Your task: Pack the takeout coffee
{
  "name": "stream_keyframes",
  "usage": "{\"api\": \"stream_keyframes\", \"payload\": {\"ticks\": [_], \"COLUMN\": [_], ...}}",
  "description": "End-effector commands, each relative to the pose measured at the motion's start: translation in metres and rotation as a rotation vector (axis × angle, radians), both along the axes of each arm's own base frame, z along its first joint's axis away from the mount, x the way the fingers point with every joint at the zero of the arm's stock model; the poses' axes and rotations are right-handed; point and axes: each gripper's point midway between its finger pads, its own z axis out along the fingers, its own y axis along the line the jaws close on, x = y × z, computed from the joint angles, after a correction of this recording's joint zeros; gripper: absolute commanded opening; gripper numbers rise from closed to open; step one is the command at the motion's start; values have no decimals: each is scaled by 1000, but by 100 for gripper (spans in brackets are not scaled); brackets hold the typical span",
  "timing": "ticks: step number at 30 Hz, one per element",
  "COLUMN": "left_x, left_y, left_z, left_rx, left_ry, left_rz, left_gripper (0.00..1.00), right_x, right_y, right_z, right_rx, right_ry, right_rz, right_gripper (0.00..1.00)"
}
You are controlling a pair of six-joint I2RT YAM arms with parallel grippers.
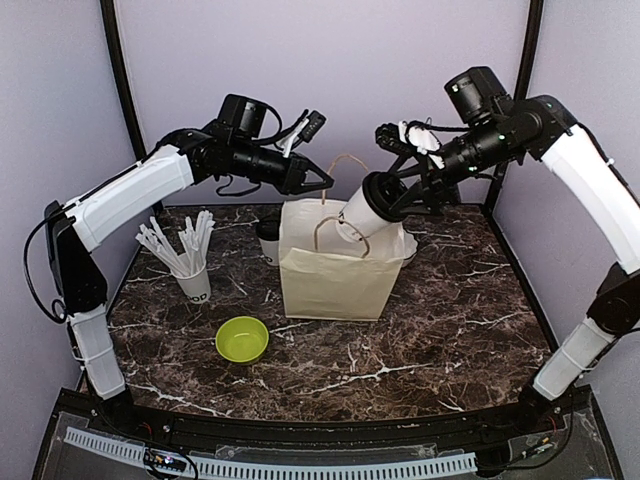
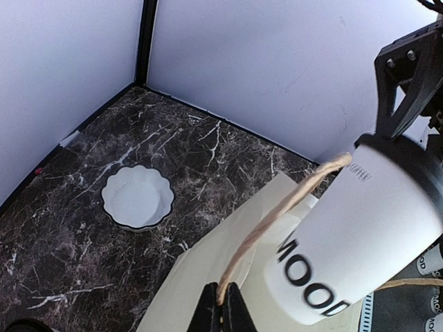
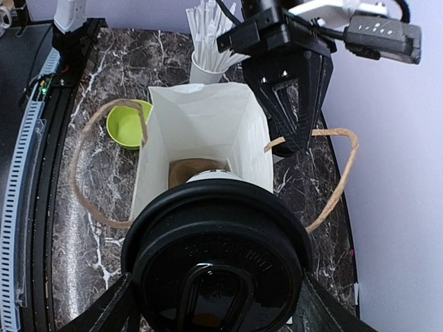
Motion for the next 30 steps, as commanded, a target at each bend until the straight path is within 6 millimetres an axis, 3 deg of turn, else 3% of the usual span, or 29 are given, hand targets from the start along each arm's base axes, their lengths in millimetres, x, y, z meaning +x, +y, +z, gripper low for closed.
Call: {"api": "stream_keyframes", "payload": {"ticks": [1,7,15,19,26,28,30], "left_x": [-17,-23,-38,-54,-68,-69,-70], "left_y": [2,1,5,-3,-8,-4,1], "left_z": [29,24,30,36,18,12,9], "left_rx": [-50,-28,-17,-14,44,70,93], "left_ry": [-34,-24,-12,4,27,24,20], "left_rz": [2,5,50,33,27,34,45], "left_gripper": [0,0,0,0,3,10,26], "right_x": [22,6,-20,-26,-33,-40,-49], "right_y": [15,25,15,13,13,14,15], "right_z": [-21,-49,-82,-86,-92,-99,-103], "right_rx": [-88,-170,-300,-337,-429,-450,-465], "right_ry": [-71,-55,-89,-95,-112,-98,-92], "right_rz": [-79,-41,24,65,127,150,171], "right_gripper": [58,57,57,57,56,56,56]}}
